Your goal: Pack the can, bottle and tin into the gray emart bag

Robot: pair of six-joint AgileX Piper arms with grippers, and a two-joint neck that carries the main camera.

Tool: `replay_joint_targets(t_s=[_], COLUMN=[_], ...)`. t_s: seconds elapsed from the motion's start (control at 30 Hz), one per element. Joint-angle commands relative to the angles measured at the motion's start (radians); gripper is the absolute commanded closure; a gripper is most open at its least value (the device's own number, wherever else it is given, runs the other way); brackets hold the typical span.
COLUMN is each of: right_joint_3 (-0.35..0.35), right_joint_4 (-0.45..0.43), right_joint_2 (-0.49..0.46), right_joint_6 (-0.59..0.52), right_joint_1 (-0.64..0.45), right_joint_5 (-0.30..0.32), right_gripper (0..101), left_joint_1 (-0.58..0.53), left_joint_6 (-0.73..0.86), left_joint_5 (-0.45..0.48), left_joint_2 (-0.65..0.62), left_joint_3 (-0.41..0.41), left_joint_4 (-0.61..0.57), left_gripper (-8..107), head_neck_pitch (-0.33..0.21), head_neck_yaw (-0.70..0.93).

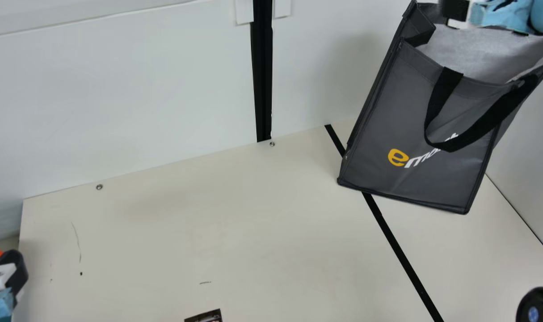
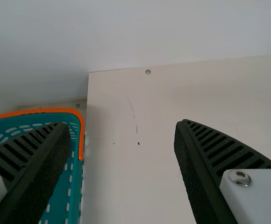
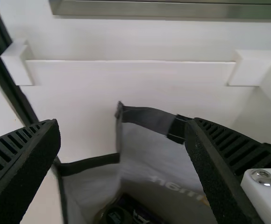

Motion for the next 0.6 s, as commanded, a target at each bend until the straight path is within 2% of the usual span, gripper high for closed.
replay_joint_targets(t_s=[0.0, 0.57], right_joint_3=[0.024, 0.261], right_joint_4=[-0.008, -0.105], right_joint_2=[-0.014, -0.157], right_joint_6=[0.000, 0.008], right_joint_1=[0.040, 0.295], right_joint_5=[-0.007, -0.092], right_gripper=[10, 10], left_joint_1=[0.000, 0.000], left_joint_6=[0.000, 0.000], left_joint_5=[0.000, 0.000], left_joint_2=[0.000, 0.000], left_joint_3=[0.000, 0.000], left_joint_4=[0.000, 0.000], left_gripper=[9, 9], head_neck_pitch=[-0.023, -0.023], head_neck_yaw=[-0.001, -0.001])
